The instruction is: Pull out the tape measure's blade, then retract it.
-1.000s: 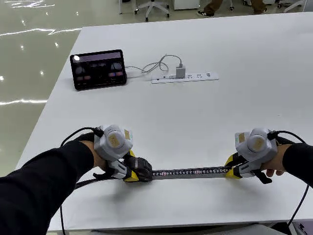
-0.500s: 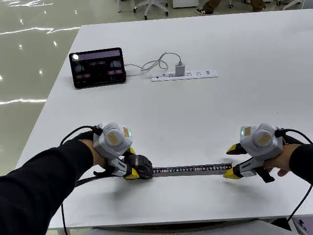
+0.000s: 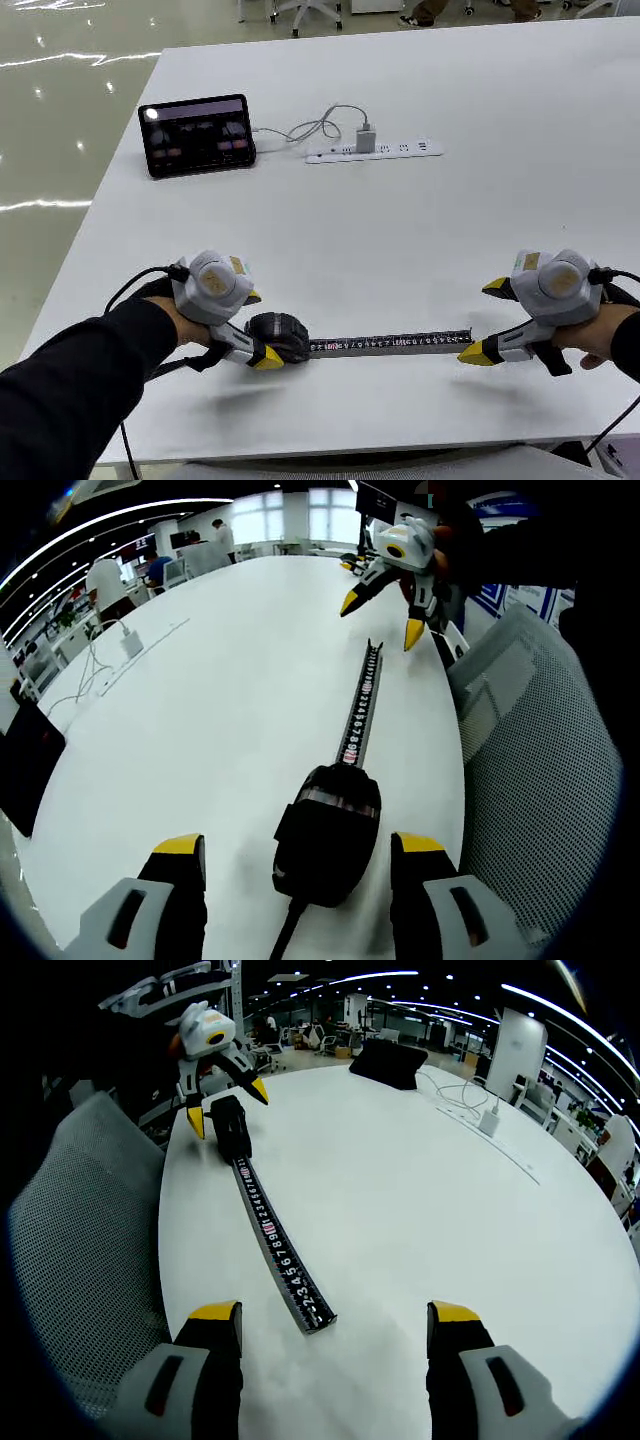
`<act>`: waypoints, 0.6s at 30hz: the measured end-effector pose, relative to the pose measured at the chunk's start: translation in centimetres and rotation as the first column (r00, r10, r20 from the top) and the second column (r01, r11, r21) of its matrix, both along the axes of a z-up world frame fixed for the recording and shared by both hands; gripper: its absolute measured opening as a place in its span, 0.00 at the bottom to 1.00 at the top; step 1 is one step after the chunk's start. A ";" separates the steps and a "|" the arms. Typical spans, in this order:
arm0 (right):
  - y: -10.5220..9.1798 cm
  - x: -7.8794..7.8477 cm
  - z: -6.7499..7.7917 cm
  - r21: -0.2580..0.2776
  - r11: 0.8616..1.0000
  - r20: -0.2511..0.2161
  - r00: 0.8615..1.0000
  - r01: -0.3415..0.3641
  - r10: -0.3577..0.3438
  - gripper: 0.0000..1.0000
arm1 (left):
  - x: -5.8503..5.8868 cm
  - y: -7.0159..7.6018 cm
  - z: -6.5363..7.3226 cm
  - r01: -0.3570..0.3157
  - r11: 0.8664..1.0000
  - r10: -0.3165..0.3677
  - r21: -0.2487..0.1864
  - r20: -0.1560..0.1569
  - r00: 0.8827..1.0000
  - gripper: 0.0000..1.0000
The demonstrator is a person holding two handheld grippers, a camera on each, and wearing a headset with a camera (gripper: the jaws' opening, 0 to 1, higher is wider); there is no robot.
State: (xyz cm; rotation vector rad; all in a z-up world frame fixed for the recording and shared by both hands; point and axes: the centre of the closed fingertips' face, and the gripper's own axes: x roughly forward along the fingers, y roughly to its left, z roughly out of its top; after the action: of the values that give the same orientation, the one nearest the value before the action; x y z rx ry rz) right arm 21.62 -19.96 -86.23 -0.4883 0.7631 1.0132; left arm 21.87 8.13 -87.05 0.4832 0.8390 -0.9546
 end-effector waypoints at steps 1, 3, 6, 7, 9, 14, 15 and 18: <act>-0.1 -0.1 0.0 0.006 1.000 0.003 1.000 0.010 -0.010 0.72 | 0.0 0.4 0.2 -0.036 0.999 0.036 -0.014 0.000 0.999 0.77; -0.3 -0.3 0.1 0.011 1.000 0.007 1.000 0.021 -0.021 0.73 | 0.0 0.9 0.4 -0.071 0.996 0.070 -0.051 -0.011 0.997 0.77; -0.7 -0.6 0.2 0.035 0.998 0.008 0.999 0.051 -0.051 0.76 | 0.0 2.0 0.9 -0.150 0.984 0.150 -0.096 -0.011 0.989 0.78; -0.8 -0.7 0.2 0.036 0.998 0.012 0.999 0.052 -0.052 0.76 | 0.0 2.3 1.1 -0.164 0.981 0.164 -0.104 -0.014 0.986 0.80; -1.1 -0.8 0.3 0.041 0.997 0.018 0.998 0.061 -0.062 0.78 | 0.0 2.9 1.5 -0.198 0.972 0.200 -0.126 0.001 0.980 0.85; -1.6 -1.3 0.5 0.059 0.994 0.031 0.996 0.087 -0.089 0.83 | -0.3 3.6 2.8 -0.248 0.953 0.258 -0.173 0.034 0.966 0.95; -1.6 -1.4 0.6 0.062 0.994 0.034 0.995 0.090 -0.092 0.84 | -0.3 3.7 3.1 -0.259 0.948 0.272 -0.185 0.047 0.961 0.97; -2.1 -1.9 0.4 0.052 0.994 0.047 0.994 0.093 -0.095 0.86 | -0.7 4.6 2.8 -0.299 0.934 0.313 -0.195 0.041 0.949 1.00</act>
State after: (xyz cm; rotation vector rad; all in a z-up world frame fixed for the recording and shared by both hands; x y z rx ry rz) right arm 19.72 -22.05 -85.82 -0.4293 0.7086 0.9268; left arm 21.20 12.75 -84.24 0.2134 0.7266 -0.7138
